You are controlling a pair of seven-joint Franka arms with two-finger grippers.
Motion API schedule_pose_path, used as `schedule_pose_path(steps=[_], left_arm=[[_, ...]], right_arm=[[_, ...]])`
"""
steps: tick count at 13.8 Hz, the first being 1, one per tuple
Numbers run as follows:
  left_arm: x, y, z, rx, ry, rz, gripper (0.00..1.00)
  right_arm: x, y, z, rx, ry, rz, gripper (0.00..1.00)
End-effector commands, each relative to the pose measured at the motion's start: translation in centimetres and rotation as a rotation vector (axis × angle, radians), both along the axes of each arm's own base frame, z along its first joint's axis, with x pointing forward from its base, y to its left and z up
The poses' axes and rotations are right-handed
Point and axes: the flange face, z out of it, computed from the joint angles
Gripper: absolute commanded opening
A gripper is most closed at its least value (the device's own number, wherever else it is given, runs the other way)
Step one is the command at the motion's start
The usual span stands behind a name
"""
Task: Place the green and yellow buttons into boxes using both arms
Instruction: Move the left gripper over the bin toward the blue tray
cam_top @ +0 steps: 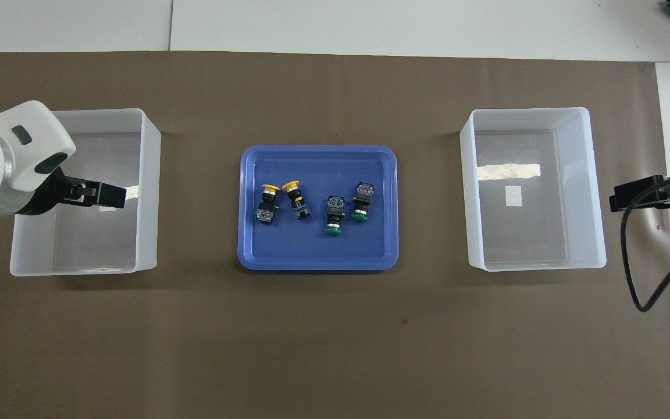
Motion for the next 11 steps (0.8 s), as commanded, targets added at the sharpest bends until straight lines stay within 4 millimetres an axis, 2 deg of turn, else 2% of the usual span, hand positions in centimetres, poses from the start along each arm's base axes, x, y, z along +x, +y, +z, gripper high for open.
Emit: schedule_pose_path(steps=[1,3,5,6,8,9,11], left_arm=[[-1.4,-2.6,-2.5,0.001,-0.023,-0.002,1.00],[-1.3,-4.8,-4.3,-0.006,-0.028,0.014,1.00],[-1.1,-8.4,-6.8,-0.014,-0.030,0.011,1.00],[-1.5,-10.2,-7.7,-0.018,-0.031,0.012,1.00],[-1.9,-12.2,-9.9,-0.031,-0.049,0.015,1.00],[-2.6,-14.5,-10.8,-0.043,-0.064,-0.007,1.00],[-3.4,-16.1,-12.6,-0.067,-0.100,-0.007,1.00]], right_arm=[[-0.7,-0.1,0.0,-0.001,0.001,-0.006,1.00],[-0.7,0.0,0.0,-0.001,0.003,-0.005,1.00],[-0.7,0.0,0.0,-0.001,0.003,-0.005,1.00],[-0.7,-0.1,0.0,-0.001,0.003,-0.006,1.00],[-0.7,-0.1,-0.1,-0.001,0.004,-0.008,1.00],[-0.7,0.0,-0.1,-0.001,0.004,-0.006,1.00],[-0.7,0.0,-0.1,-0.001,0.004,-0.006,1.00]])
